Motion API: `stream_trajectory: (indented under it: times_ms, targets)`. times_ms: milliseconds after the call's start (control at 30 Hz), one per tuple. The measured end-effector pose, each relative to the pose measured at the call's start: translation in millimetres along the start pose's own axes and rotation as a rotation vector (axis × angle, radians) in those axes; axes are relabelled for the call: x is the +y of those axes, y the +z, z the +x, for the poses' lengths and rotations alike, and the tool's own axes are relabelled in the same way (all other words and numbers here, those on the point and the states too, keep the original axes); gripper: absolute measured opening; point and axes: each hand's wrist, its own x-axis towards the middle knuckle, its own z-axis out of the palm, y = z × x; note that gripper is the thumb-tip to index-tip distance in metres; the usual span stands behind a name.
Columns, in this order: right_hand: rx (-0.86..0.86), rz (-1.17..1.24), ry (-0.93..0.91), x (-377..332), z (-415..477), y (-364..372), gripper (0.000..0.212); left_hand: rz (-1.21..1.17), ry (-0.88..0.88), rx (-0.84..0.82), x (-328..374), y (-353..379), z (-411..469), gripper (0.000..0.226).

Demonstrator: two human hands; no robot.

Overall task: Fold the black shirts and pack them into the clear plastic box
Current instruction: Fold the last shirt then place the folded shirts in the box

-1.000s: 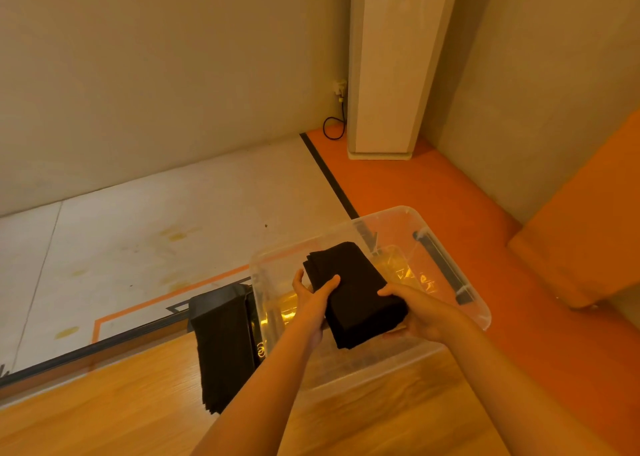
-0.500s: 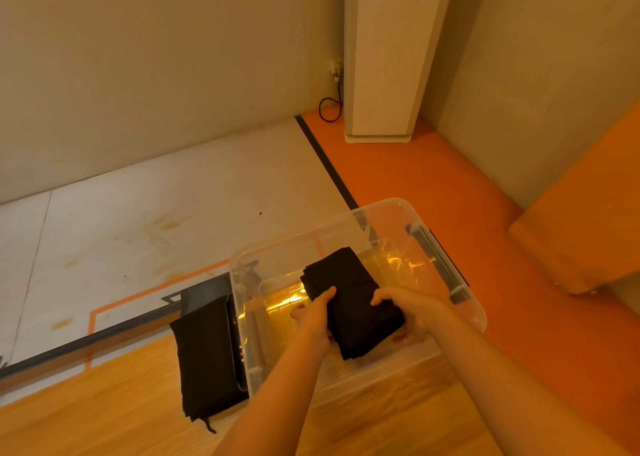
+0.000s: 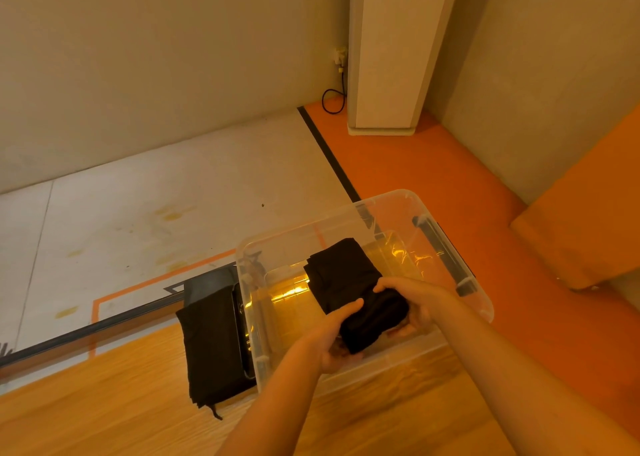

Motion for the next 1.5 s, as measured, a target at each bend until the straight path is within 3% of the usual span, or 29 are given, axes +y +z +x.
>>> stream_trajectory:
  times_ms: [200,400,567,767,1133,1233,1333,1400,1500]
  targets:
    - [-0.095,-0.003,0.002,-4,2,-1,0.064,-0.129,-0.008,-0.058,3,-11,-1,0.065]
    - [-0.086,-0.007,-0.020,-19,11,16,0.074,-0.040,-0.009,-0.042,6,-16,-2,0.064]
    - [-0.080,0.083,-0.129,-30,19,30,0.063,0.183,-0.012,-0.014,5,-28,1,0.048]
    - [-0.105,0.059,-0.136,-40,26,35,0.062,0.258,0.048,0.006,7,-33,3,0.067]
    - [-0.094,0.039,-0.201,-37,36,33,0.047,0.466,0.036,0.005,6,-33,3,0.065]
    - [-0.102,0.045,-0.258,-36,39,31,0.046,0.711,0.144,0.155,19,-30,-2,0.071]
    - [-0.084,0.059,-0.308,-36,43,30,0.055,0.705,0.435,0.318,47,-27,3,0.085]
    - [-0.098,0.067,-0.327,-37,42,30,0.050,0.699,0.592,0.343,67,-26,10,0.088]
    - [-0.143,0.080,-0.348,-38,38,28,0.041,0.605,0.572,0.285,87,-28,24,0.091]
